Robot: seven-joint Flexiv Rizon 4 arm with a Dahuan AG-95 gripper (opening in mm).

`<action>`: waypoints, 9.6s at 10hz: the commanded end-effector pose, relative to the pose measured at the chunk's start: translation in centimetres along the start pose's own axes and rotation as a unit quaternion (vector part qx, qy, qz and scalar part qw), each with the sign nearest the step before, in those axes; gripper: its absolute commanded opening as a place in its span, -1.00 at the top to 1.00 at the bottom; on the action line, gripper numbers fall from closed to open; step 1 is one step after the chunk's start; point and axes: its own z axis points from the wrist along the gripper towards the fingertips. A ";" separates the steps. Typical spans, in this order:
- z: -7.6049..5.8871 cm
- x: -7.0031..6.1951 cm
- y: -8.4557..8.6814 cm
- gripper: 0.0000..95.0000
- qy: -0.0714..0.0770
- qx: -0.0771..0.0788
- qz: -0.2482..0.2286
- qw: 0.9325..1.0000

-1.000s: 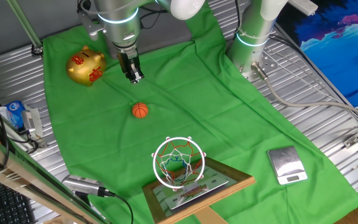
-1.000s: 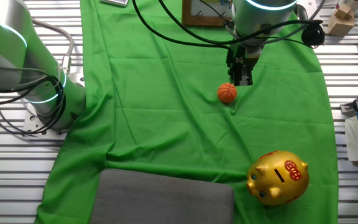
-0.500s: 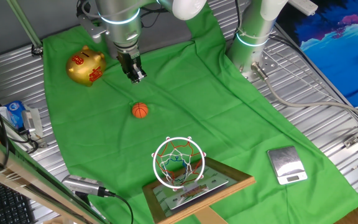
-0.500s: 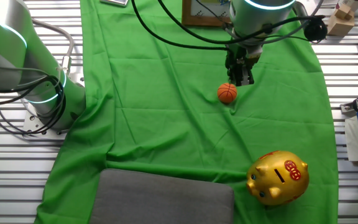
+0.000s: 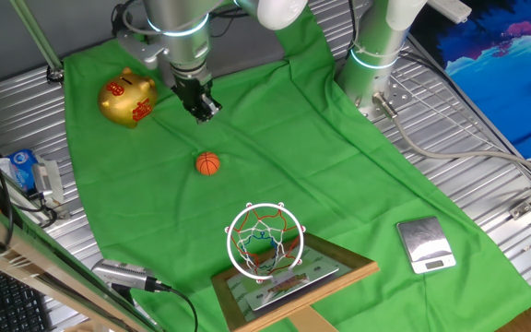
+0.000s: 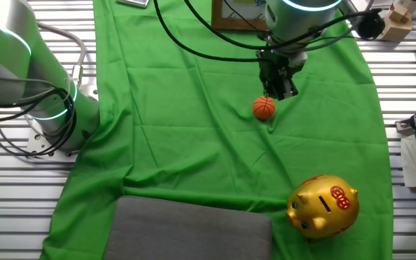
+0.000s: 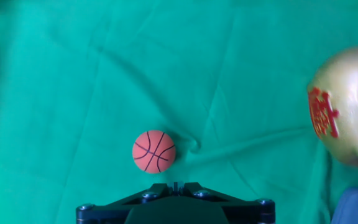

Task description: Grab a basketball, release it and shoot it into the basket

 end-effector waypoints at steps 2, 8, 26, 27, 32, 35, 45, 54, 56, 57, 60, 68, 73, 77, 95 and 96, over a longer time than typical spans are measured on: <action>1.3 -0.5 -0.5 1.00 0.001 0.002 -0.156 0.988; 2.2 -2.1 -1.5 1.00 0.011 -0.003 -0.219 0.976; 6.3 -5.3 0.2 -1.00 0.014 -0.042 -0.257 0.965; 6.5 -5.1 0.8 -1.00 0.019 -0.037 -0.255 0.966; 6.8 -4.3 1.4 -0.60 0.029 -0.027 -0.230 0.972; 6.8 -4.3 1.4 -0.60 0.042 -0.024 -0.226 0.973; 7.8 -3.8 1.5 -1.00 0.048 -0.044 -0.280 0.958; 12.4 -3.0 1.1 -1.00 0.037 -0.049 -0.294 0.954; 12.8 -3.1 1.2 -0.60 0.037 -0.048 -0.289 0.955; 13.0 -3.1 1.3 -0.60 0.037 -0.048 -0.285 0.956; 13.3 -3.2 1.4 -0.60 0.038 -0.047 -0.283 0.957; 13.8 -3.3 1.6 0.60 0.046 -0.042 -0.267 0.962; 13.6 -3.3 1.6 1.00 0.046 -0.046 -0.250 0.966; 12.9 -3.4 1.5 1.00 0.044 -0.053 -0.234 0.970; 4.6 -3.3 1.9 1.00 0.062 -0.063 -0.225 0.970; 4.5 -3.3 1.9 1.00 0.061 -0.065 -0.227 0.970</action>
